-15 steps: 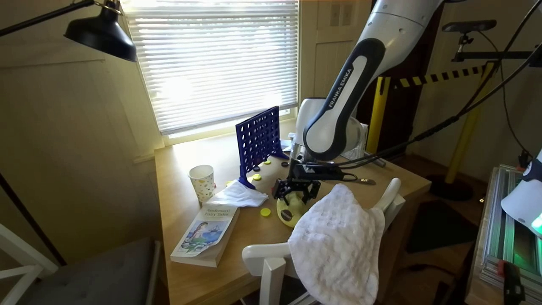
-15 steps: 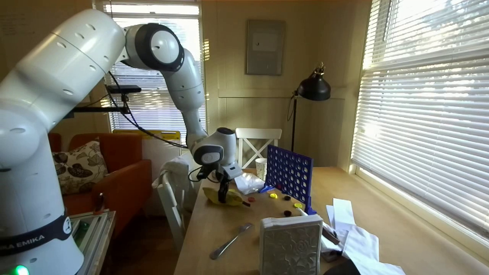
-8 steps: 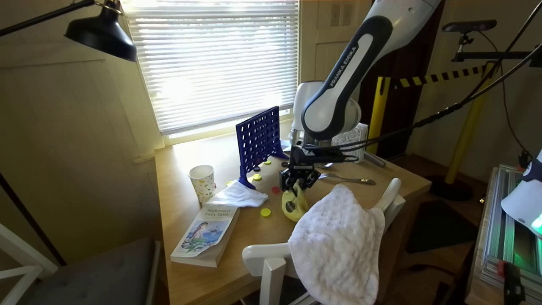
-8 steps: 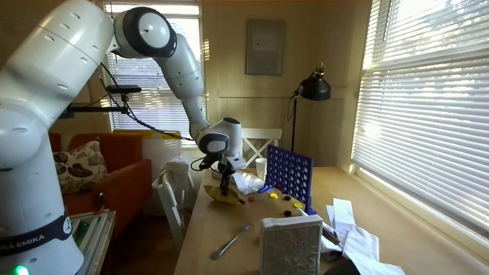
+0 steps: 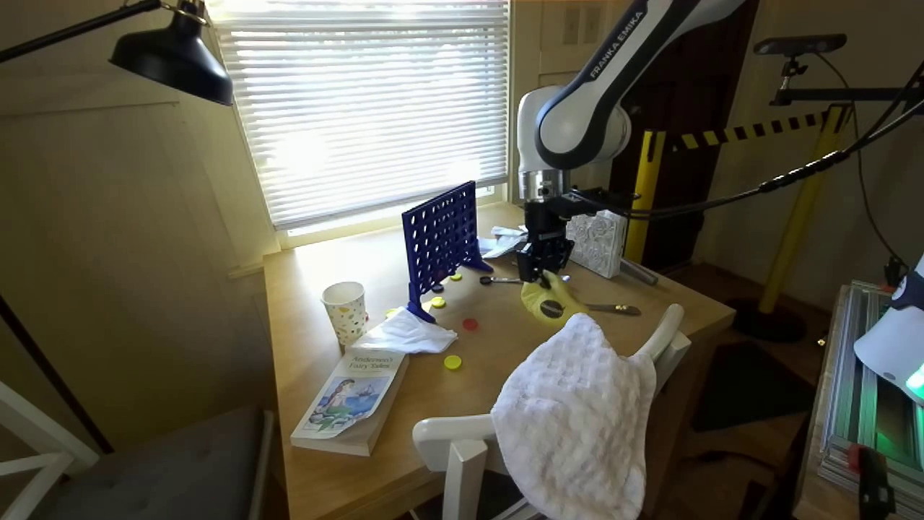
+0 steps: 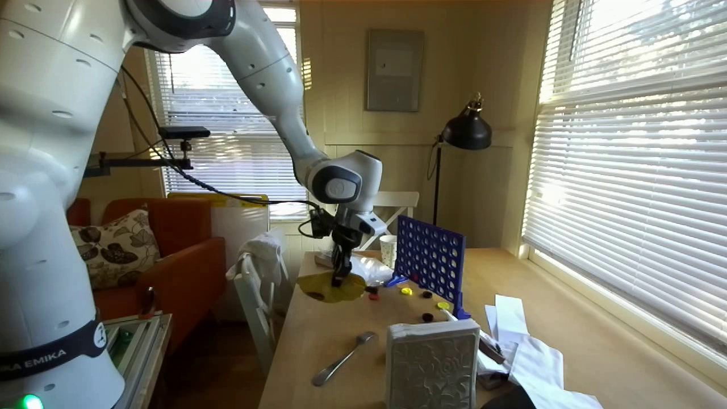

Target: Move the bag to the right, move the book slightly backward, pick up the blue object and move it to the right

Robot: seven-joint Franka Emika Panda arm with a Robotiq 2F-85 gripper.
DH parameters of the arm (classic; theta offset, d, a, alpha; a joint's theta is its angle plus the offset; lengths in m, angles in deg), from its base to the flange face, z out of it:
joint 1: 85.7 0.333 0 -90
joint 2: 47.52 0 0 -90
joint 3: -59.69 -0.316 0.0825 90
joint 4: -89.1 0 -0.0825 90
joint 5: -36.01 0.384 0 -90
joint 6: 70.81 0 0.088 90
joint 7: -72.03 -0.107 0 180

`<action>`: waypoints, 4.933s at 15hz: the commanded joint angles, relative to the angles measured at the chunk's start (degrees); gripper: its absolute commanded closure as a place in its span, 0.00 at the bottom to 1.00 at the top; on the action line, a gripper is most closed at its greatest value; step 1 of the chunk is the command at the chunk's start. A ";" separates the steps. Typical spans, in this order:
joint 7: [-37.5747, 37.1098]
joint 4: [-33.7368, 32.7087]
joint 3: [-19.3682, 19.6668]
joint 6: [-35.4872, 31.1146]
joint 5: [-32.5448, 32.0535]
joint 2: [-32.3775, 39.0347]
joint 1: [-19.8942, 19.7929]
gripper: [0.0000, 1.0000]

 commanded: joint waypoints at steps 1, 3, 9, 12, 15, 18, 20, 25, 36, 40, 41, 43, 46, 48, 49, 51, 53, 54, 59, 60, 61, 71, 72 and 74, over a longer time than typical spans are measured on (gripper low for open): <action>3.30 -2.15 1.55 12.68 -8.04 -2.32 -1.57 0.97; 1.44 -7.54 0.89 20.80 -5.94 2.59 -2.39 0.97; 0.02 -9.44 -5.43 29.06 -3.46 12.48 2.78 0.97; -0.16 -13.61 -3.90 36.10 -3.35 13.09 2.33 0.97; -0.45 -14.92 -1.64 37.24 -3.93 9.92 1.07 0.97; 0.70 -15.44 -0.02 34.18 -4.84 6.57 -0.35 0.97; 1.27 -17.38 0.93 34.31 -5.85 5.04 -1.23 0.97; 1.57 -18.69 0.89 34.00 -4.64 4.55 -3.11 0.89; 13.45 -24.35 6.06 16.08 -8.68 1.90 -11.66 0.97; 9.03 -34.71 6.99 13.33 -4.96 6.20 -15.86 0.97; 8.11 -36.23 6.60 14.48 -3.82 7.44 -16.05 0.97; 9.96 -31.97 7.26 12.89 -5.78 4.67 -15.89 0.89; 4.34 -30.54 8.22 5.87 -5.70 5.62 -14.41 0.97; 1.35 -33.65 9.13 -0.21 -6.23 9.00 -14.08 0.97; -0.38 -35.26 9.29 -2.70 -5.56 10.48 -14.06 0.97; -5.48 -38.34 10.68 -5.54 -6.02 13.68 -13.01 0.97; -11.35 -42.65 12.19 -5.81 -6.16 17.71 -11.52 0.97; -14.17 -45.25 12.74 -4.68 -5.79 19.73 -11.02 0.97; -22.65 -58.92 12.83 4.41 -3.71 30.07 -11.98 0.97; -23.75 -61.45 12.70 6.64 -3.59 31.90 -12.61 0.97; -25.51 -63.92 12.87 9.04 -3.54 33.49 -13.13 0.97; -30.53 -79.84 10.73 21.64 -4.16 41.92 -17.11 0.51; -30.09 -80.21 10.69 21.60 -4.41 41.36 -17.03 0.45; -29.41 -79.65 11.85 23.39 -5.41 38.82 -16.00 0.31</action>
